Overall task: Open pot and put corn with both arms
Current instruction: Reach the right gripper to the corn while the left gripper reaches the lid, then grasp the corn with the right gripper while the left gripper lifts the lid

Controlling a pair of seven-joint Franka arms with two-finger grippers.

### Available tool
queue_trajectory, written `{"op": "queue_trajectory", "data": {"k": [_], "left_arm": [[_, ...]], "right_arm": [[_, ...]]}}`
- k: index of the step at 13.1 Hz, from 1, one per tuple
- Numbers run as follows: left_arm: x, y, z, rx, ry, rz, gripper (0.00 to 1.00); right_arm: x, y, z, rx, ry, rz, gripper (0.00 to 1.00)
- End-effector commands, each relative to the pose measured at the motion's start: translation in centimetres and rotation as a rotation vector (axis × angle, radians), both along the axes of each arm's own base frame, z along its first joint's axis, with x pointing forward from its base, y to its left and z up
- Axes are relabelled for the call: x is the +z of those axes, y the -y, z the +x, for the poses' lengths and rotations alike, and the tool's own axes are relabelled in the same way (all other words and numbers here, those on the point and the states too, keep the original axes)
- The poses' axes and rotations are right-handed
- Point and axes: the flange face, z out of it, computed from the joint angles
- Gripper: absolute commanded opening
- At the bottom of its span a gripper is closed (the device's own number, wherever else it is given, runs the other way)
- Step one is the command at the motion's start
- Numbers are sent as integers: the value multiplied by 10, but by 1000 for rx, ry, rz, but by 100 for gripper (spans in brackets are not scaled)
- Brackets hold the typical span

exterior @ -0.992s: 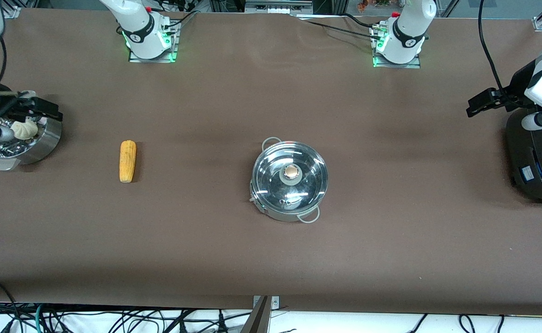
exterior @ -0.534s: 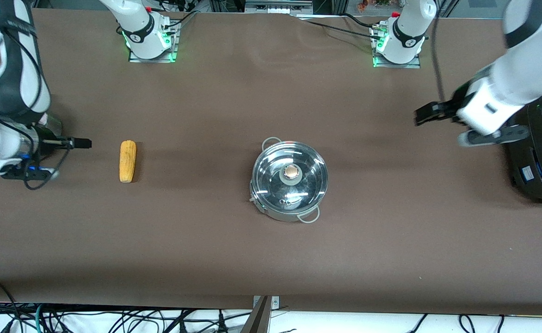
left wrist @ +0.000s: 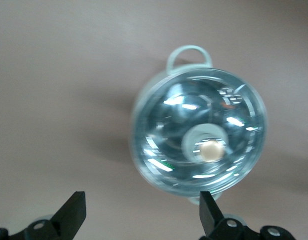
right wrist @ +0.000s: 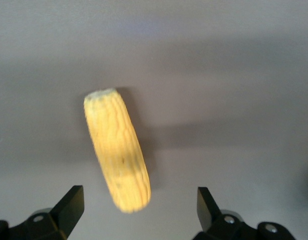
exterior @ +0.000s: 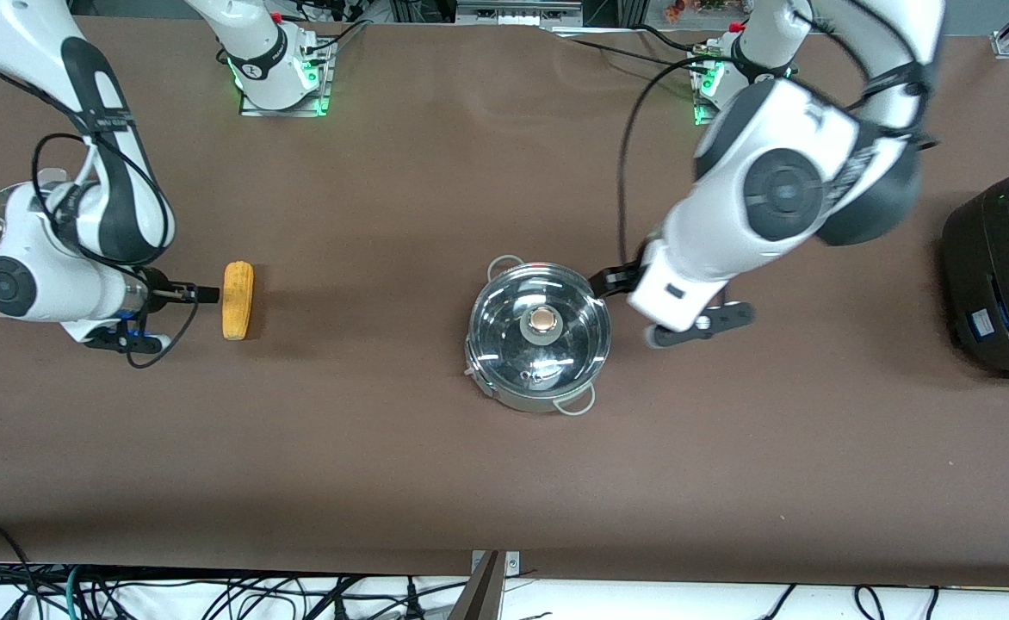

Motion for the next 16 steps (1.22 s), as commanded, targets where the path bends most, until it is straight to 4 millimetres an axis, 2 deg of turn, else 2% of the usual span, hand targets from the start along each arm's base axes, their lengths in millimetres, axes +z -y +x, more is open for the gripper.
{"op": "queue_trajectory", "data": {"k": [1, 2, 4, 5, 8, 9, 10, 11, 12, 14, 16], "left_arm": [[-29, 49, -2, 39, 30, 11, 100], [-40, 57, -1, 56, 38, 8, 100], [-63, 81, -10, 35, 47, 17, 100], [-74, 84, -9, 26, 52, 32, 100], [-98, 93, -6, 17, 71, 25, 95], [-110, 94, -3, 22, 77, 24, 95], [-115, 96, -4, 20, 80, 30, 95], [-119, 98, -4, 12, 83, 40, 95], [-119, 96, -3, 6, 91, 46, 95], [-119, 89, 4, 11, 107, 47, 95], [-118, 88, 5, 14, 109, 47, 93]], "right_arm": [[-27, -9, -16, -58, 58, -25, 100], [-28, -17, -15, -70, 61, -28, 100], [-29, -26, -14, -80, 66, -26, 100], [-32, -28, -14, -77, 64, -26, 100], [-65, -35, -19, -61, 29, -20, 100], [-71, -38, -20, -56, 22, -20, 91], [-68, -50, -19, -41, 23, -11, 51], [-61, -56, -16, -30, 32, -6, 22], [-62, -57, -16, -26, 31, -6, 14], [-53, -59, -11, -16, 46, -2, 11], [-4, -60, 6, -9, 41, -5, 9]]}}
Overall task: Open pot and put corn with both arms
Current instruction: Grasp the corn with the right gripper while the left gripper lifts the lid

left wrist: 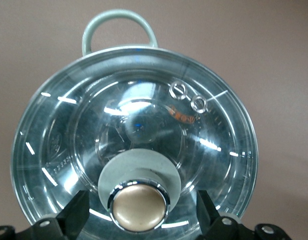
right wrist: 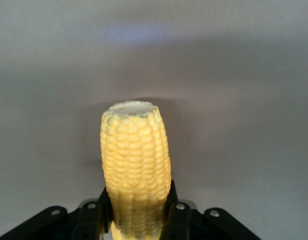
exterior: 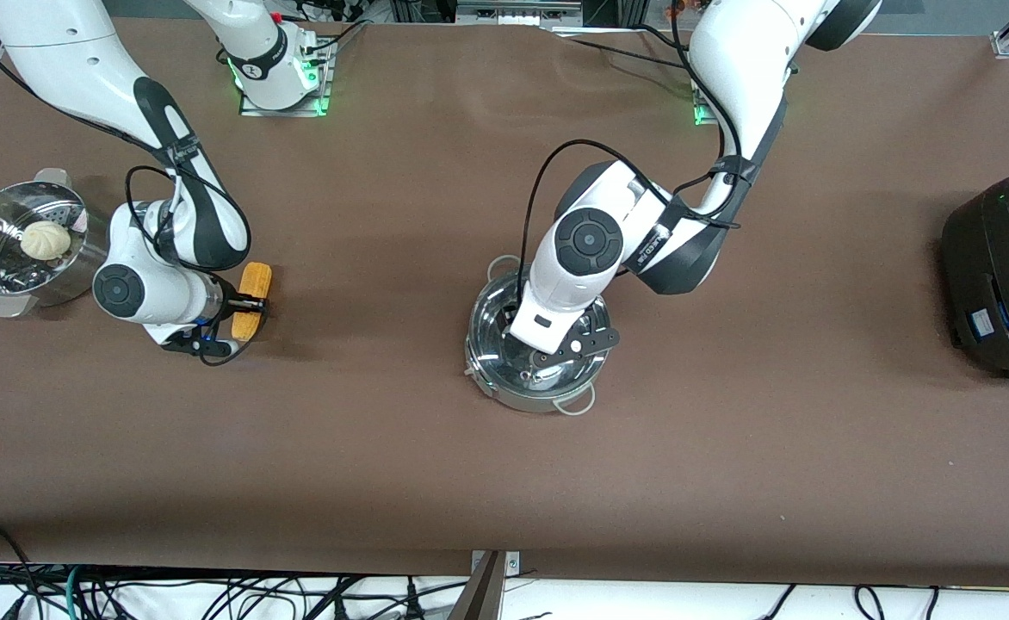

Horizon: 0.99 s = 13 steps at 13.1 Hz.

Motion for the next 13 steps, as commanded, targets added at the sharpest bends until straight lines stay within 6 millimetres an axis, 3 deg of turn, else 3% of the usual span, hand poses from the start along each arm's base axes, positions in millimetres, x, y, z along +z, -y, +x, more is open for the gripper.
{"op": "queue_trajectory", "data": {"k": [1, 3, 5, 7, 9, 11, 13], "left_arm": [[4, 1, 6, 0, 29, 10, 90], [3, 3, 4, -5, 27, 12, 75], [3, 4, 3, -5, 26, 13, 65], [2, 5, 2, -10, 24, 12, 39], [2, 2, 4, -4, 23, 14, 0], [11, 2, 3, -4, 26, 16, 0], [44, -14, 2, 7, -2, 27, 0]], "right_arm": [[75, -1, 27, 3, -24, -2, 9], [124, -17, 44, 21, -72, -7, 9], [150, -23, 50, 28, -96, 0, 9], [177, -33, 54, 12, -97, 23, 9], [205, -39, 56, 12, -121, 36, 9], [229, -47, 59, 12, -112, 73, 9], [238, -65, 58, -19, -114, 126, 9]]}}
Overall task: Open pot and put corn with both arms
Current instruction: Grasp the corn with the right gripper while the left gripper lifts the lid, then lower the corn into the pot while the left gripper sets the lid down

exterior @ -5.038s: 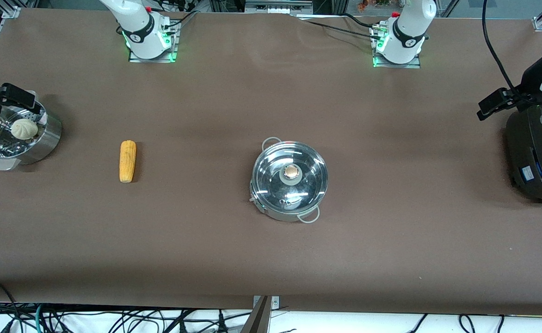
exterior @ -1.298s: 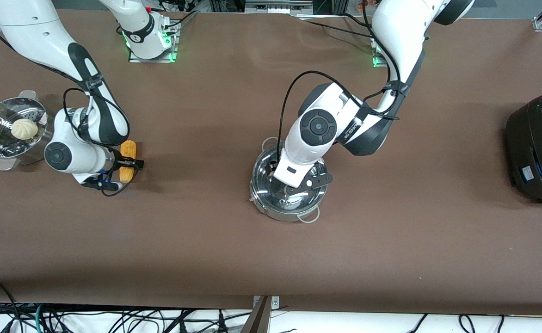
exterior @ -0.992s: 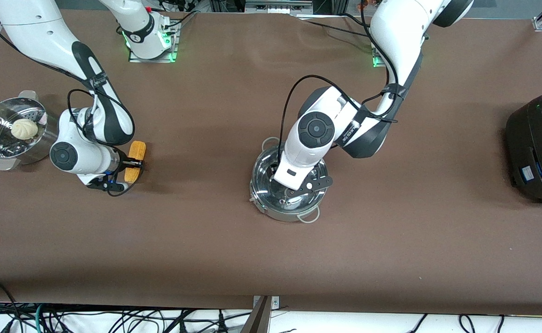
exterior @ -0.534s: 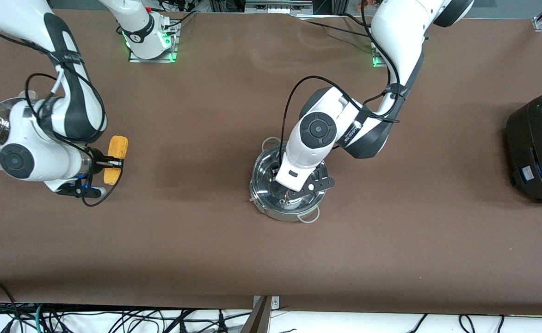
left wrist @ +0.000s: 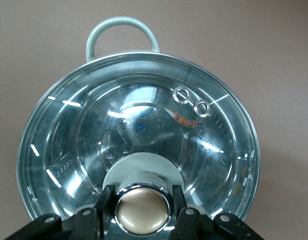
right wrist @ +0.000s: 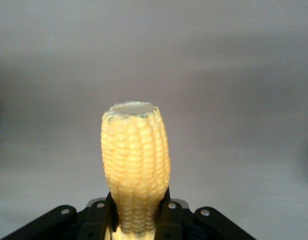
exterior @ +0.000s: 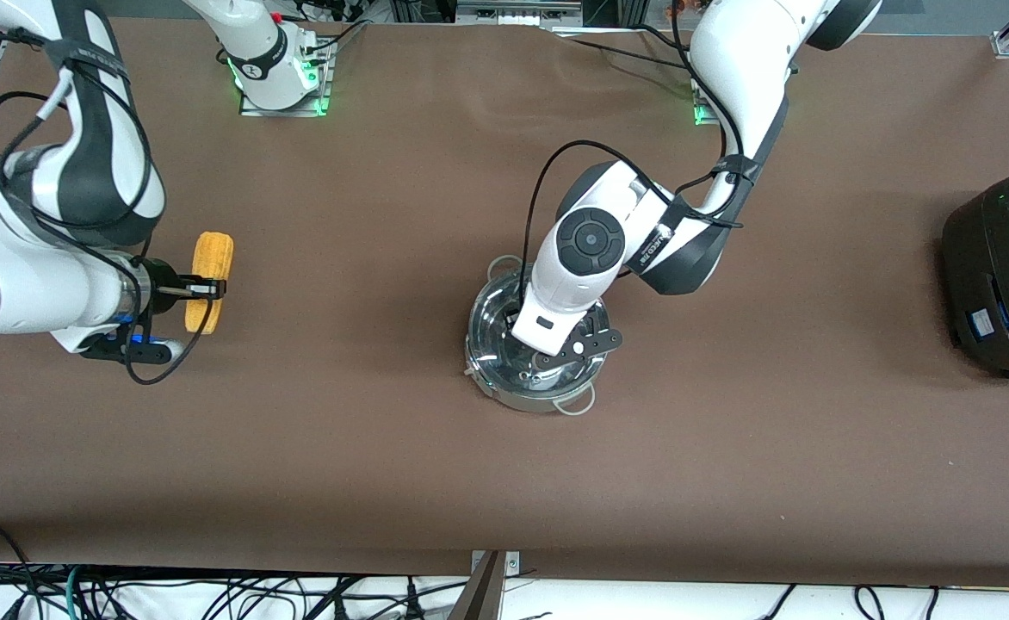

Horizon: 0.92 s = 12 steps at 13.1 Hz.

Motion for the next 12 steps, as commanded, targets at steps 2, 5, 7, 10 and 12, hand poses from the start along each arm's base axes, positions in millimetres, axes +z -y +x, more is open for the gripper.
{"op": "queue_trajectory", "data": {"k": [2, 5, 7, 10, 12], "left_arm": [[86, -30, -5, 17, -19, 20, 0], [150, -96, 5, 0, -23, -16, 0], [155, -142, 0, -157, -64, 24, 0], [149, -240, -11, -257, -116, 35, 0], [147, -295, -28, -252, -133, 37, 0]], "right_arm": [[21, -70, -5, -60, -25, 74, 9], [29, -151, -6, -94, 63, 64, 11], [20, -208, -11, -140, 100, 105, 11], [-9, -302, -30, -233, 119, 189, 10], [-37, -352, -35, -267, 154, 283, 10]]}}
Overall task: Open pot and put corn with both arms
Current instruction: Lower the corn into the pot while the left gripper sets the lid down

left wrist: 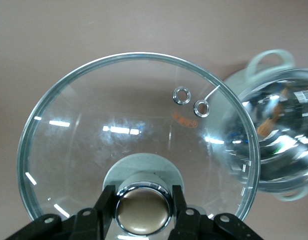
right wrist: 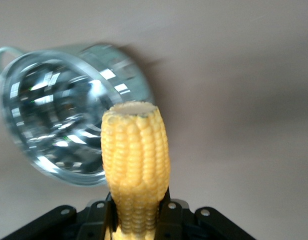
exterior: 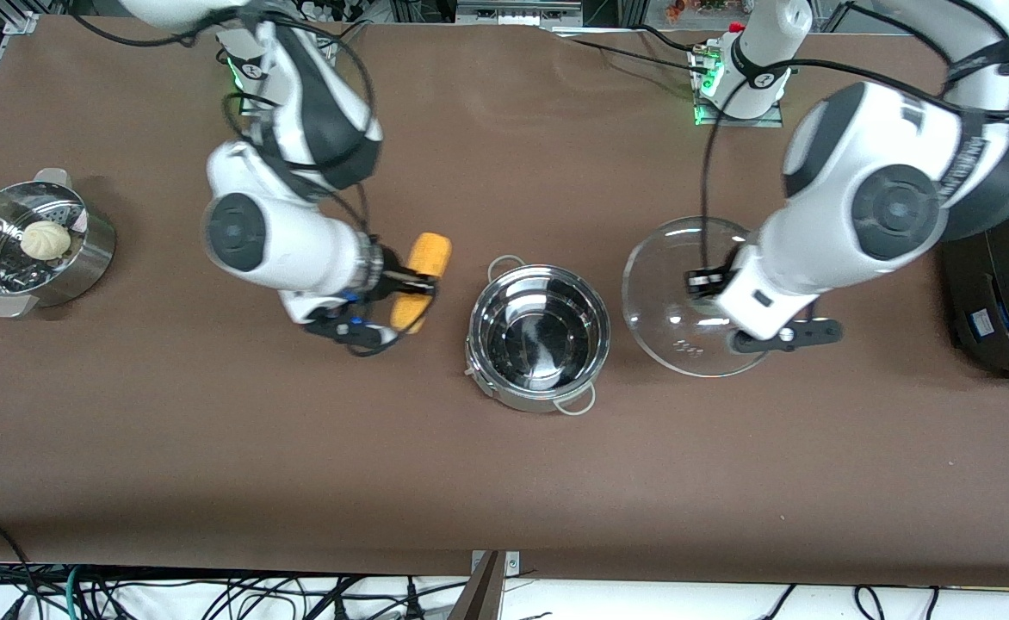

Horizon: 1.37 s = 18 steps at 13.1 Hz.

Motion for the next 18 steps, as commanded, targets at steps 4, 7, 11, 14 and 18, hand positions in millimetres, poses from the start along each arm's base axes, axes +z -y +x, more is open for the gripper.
{"op": "queue_trajectory", "data": {"k": [4, 7, 11, 14, 18], "left_arm": [[-51, -106, -77, -48, 51, 77, 0], [-114, -131, -89, -9, 97, 69, 0], [-157, -148, -88, 16, 74, 58, 0], [-196, -158, -81, 37, 52, 45, 0], [-226, -165, -77, 53, 49, 32, 0]], "right_arm": [[-78, -107, -8, -105, 115, 134, 11], [-106, -122, -18, -100, 104, 122, 16], [-120, -121, -17, -73, 118, 113, 56], [-113, -116, -12, -71, 132, 113, 100], [-93, -114, -5, -77, 150, 128, 100]]}}
